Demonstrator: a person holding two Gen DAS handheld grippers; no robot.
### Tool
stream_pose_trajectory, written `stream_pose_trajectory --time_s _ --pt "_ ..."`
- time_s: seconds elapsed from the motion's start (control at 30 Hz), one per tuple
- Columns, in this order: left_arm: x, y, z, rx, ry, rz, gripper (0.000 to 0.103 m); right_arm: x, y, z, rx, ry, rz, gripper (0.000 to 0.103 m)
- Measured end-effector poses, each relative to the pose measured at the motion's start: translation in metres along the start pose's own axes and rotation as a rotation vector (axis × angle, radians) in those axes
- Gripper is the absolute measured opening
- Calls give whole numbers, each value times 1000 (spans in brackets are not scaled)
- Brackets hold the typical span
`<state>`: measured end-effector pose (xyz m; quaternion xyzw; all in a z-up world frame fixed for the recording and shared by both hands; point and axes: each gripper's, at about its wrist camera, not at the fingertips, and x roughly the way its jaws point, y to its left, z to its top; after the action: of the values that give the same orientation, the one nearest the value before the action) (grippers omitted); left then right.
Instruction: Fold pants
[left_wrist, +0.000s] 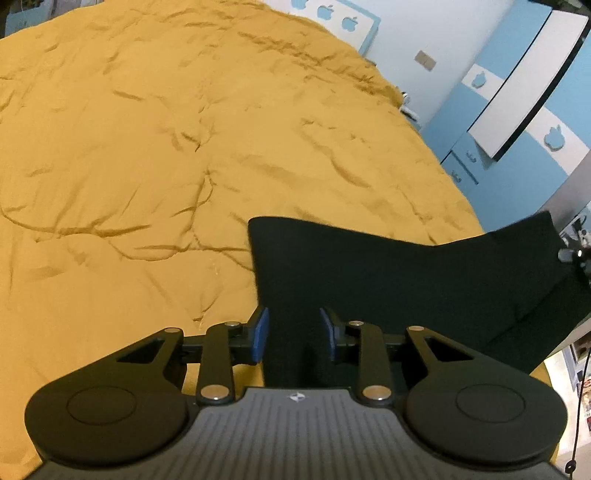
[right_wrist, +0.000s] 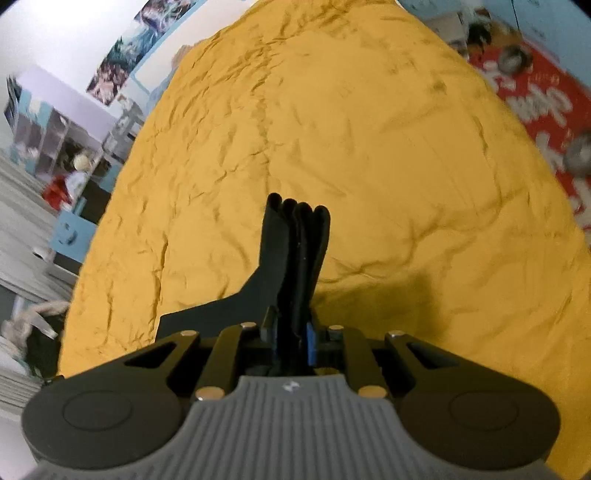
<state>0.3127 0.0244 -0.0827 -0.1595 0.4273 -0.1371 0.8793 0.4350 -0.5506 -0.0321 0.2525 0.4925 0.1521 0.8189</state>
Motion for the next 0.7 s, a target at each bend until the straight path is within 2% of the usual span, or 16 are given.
stream_pose_trajectory --time_s 0.13,0.27,0.5,0.7 --pt "-9 2 0 -9 -26 -28 34 -8 63 8 -58 12 -60 9" --pt "-22 5 -1 -9 -59 -52 34 3 125 10 -107 35 -86 9" --pt "-44 16 -4 -23 -107 -92 34 62 218 -4 -170 91 -86 8" --pt "-57 32 -6 -56 -121 -107 34 141 268 -32 -187 171 -95 7"
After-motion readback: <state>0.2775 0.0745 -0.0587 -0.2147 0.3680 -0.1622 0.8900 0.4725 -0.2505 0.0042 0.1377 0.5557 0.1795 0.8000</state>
